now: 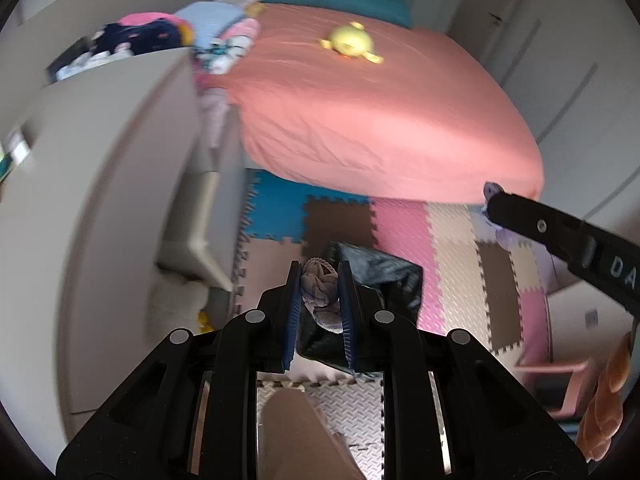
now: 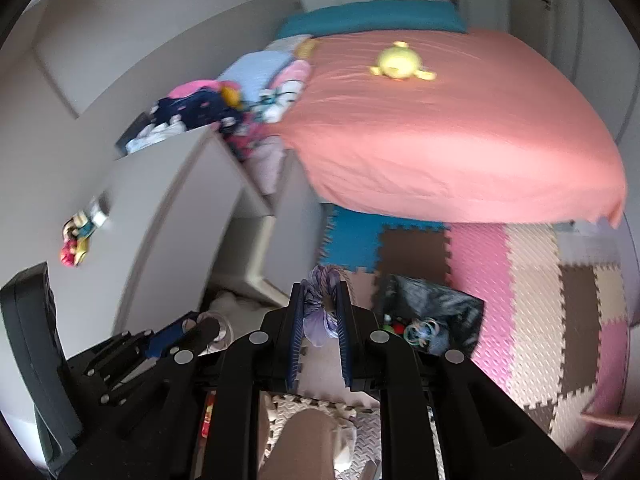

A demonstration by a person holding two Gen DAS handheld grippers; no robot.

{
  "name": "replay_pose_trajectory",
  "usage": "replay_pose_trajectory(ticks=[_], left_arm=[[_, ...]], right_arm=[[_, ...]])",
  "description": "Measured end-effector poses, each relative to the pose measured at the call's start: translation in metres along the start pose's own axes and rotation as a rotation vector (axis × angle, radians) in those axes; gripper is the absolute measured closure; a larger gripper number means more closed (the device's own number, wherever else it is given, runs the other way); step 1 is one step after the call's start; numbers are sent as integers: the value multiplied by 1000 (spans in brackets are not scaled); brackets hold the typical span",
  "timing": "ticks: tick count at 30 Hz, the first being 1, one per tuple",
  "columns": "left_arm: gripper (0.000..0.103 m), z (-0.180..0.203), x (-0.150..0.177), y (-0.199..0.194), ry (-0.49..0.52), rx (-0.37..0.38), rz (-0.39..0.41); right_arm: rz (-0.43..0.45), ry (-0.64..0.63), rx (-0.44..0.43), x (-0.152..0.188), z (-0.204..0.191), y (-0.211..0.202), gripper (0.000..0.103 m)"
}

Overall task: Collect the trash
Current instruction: 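Carry grey plush and lavender cloth to the black bin and open both tools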

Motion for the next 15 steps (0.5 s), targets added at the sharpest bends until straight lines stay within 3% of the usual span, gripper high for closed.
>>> replay_pose_trajectory(ticks=[6,15], left_arm=[[85,59,12,25,88,50,-53],[85,113,30,51,199,50,-113]], right_arm=[[-13,91,50,18,57,-1,86],[-62,179,89,40,114,9,85]])
Point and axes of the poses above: each gripper's, at about its wrist camera, not at the fingertips, and y roughly the way its jaws point, z to its right, x to its underside, the point moved 6 cm from there along y, roughly the way its jaws point, and after that the axes turned 7 degrees about -z, right-handed, at the moved point
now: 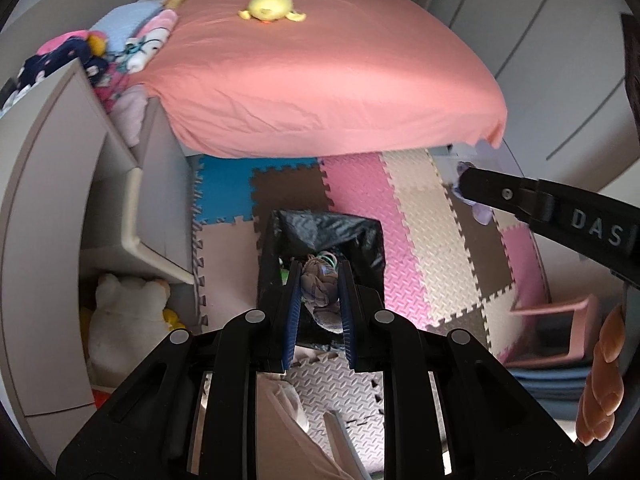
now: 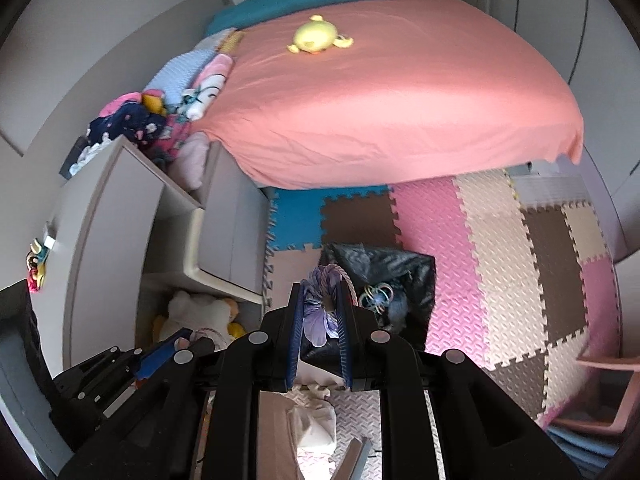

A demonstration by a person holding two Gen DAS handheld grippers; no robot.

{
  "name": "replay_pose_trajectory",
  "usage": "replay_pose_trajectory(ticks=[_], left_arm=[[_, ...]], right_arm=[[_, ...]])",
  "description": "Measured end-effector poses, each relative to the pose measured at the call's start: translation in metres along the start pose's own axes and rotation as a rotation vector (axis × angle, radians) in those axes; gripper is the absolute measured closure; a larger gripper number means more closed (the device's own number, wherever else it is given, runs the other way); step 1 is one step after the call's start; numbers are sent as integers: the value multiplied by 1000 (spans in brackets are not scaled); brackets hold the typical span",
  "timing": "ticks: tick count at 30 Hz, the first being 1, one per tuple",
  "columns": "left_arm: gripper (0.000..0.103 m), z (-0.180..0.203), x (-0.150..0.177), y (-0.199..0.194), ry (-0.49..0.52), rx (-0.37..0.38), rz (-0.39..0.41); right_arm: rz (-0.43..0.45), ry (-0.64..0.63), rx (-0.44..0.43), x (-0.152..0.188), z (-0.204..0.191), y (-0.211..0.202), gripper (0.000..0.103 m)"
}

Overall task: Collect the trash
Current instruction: 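Carry grey plush and lavender cloth to the black bin and open both tools, then move both open tools back over the desk toys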

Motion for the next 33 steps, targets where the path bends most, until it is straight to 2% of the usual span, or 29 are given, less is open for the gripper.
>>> replay_pose_trajectory(ticks=[4,5,6,7,8,9,11,19,27,33], left_arm=[[85,12,2,9,42,-2,-25],[83,13,4,11,49,0,-32],[70,14,5,15,55,-4,-53],[26,13,5,17,56,-14,-71],[3,11,6,19,50,-29,-83],[6,8,5,16,35,-41,-51],[6,3,4,11,23,-53,-15],[6,-8,3,9,3,-41,-18],[6,-29,5,3,-41,-26,-10],[6,-60,6,-13,-86,-32,28]], right_arm=[[-23,5,18,2,13,8,84],[-36,5,19,2,15,10,73],[-48,16,39,1,20,13,51],[-51,28,55,1,24,14,39],[-43,52,81,0,29,14,31],[-31,67,95,-1,34,13,31],[-29,85,97,-2,40,13,31],[-38,70,86,-4,30,19,30],[-35,19,78,-7,0,17,30],[-23,-38,50,-11,-40,14,30]])
Point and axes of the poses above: each gripper's, at about its wrist camera, not at the fingertips, and y roughly the way its jaws point, z to its right, x to its underside, the point moved 6 cm from there along y, roughly the way its jaws point, and after that the axes turned 7 degrees about -z, right-handed, at the moved point
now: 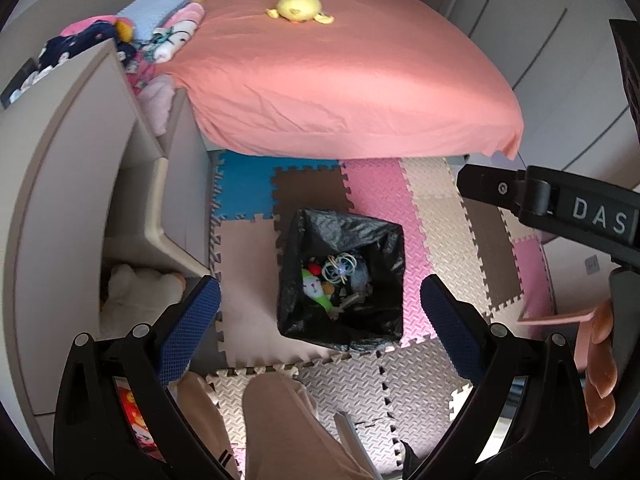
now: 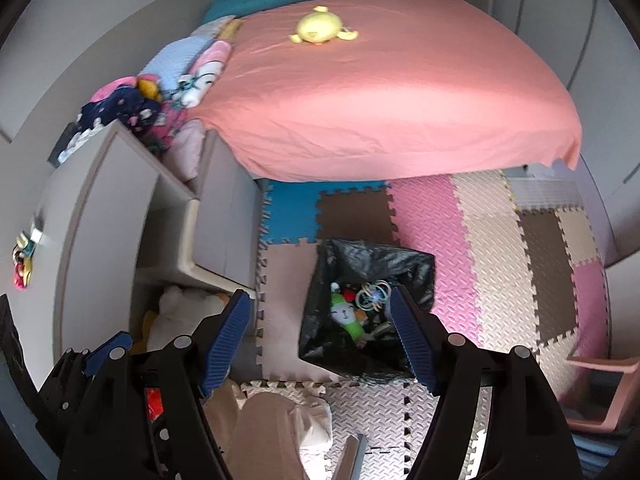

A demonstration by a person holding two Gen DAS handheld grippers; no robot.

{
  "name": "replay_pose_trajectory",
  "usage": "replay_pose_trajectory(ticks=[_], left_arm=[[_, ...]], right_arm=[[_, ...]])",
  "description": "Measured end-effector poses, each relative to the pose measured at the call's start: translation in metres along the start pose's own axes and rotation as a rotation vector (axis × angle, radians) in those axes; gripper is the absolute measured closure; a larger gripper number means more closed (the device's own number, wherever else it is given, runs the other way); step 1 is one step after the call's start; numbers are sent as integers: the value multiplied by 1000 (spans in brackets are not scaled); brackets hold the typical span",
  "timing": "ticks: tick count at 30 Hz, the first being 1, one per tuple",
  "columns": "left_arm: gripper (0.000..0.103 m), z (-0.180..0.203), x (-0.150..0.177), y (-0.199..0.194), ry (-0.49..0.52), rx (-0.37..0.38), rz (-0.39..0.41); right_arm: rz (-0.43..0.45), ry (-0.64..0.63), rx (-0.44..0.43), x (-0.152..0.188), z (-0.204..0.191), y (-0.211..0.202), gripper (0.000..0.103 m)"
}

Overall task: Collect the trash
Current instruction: 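Move both open tools back over the desk toys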

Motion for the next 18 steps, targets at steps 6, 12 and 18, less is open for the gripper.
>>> replay_pose_trajectory(ticks=[6,12,18], left_arm=[[6,-48,-2,-20,-83,-10,35],[6,-105,-1,-48,-147,-45,80],[6,-167,4,-79,-229,-95,128]], right_arm=[[13,-79,-26,-7,-56,-5,30],[22,-165,-81,-12,-125,-8,30],[16,-279,-138,-12,-200,-8,30]])
Point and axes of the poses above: each gripper's, at about its wrist camera, not at the fingertips, and y roughly the way its jaws point, z to its right, x to its underside, the point moved 6 cm from there along y, roughly the way its jaws point, and after that the axes turned 7 degrees about -z, right-handed, at the moved point
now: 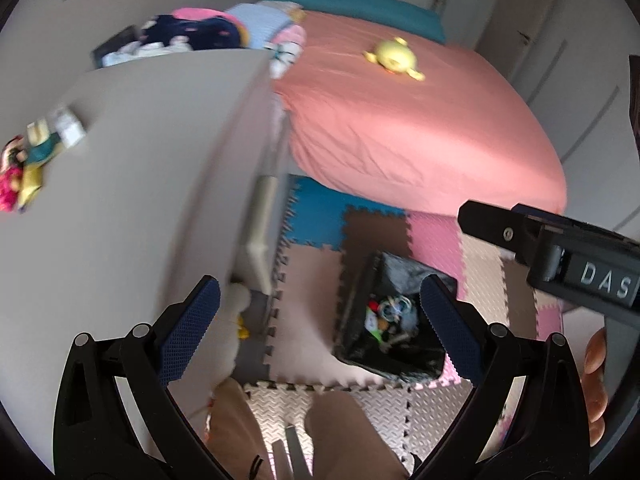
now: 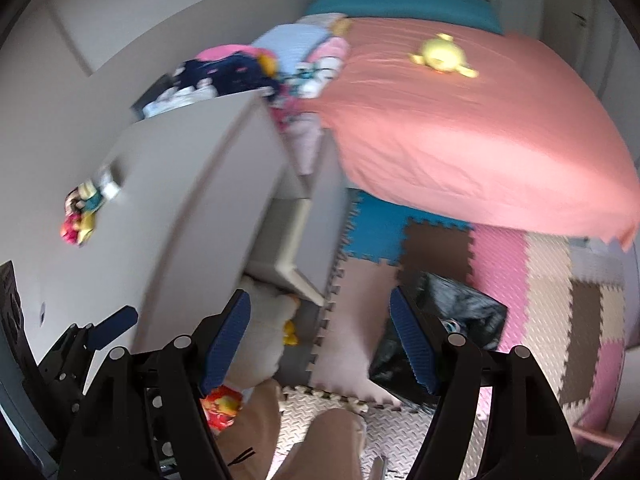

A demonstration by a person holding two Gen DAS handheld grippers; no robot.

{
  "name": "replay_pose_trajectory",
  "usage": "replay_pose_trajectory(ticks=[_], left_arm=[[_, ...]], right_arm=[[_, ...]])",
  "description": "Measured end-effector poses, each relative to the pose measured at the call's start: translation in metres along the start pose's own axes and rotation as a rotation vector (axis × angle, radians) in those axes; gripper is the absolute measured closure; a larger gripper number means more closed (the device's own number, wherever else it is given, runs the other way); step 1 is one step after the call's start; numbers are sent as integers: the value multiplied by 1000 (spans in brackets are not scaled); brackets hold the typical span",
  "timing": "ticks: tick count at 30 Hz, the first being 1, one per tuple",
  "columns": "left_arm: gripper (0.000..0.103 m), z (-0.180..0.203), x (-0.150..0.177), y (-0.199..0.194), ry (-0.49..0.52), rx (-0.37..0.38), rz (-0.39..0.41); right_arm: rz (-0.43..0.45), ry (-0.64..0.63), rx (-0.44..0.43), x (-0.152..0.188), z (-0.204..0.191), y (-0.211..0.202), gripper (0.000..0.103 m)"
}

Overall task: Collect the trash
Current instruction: 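Move both open tools back over the desk toys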

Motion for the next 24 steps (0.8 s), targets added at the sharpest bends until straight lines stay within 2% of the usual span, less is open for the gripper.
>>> replay_pose_trajectory(ticks=[11,18,24], left_arm=[[6,-125,-2,-35,-200,-90,60],[6,-208,9,-50,-343,-152,86],[6,-272,12,-55,-427,-194,93]], right_arm=[[-22,-194,-99,-22,-137,23,30],[-42,-293,-142,-29,-212,44,30],[-72,-357,-182,-40,-268,63,30]])
Point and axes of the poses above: each gripper's, at about its wrist camera, not at the fingertips, and y roughly the way its jaws point, z to its right, x to its underside, the point moved 6 cm from there along y, roughly the way its jaws point, and after that the axes turned 7 degrees about -z, right-handed, at the moved point
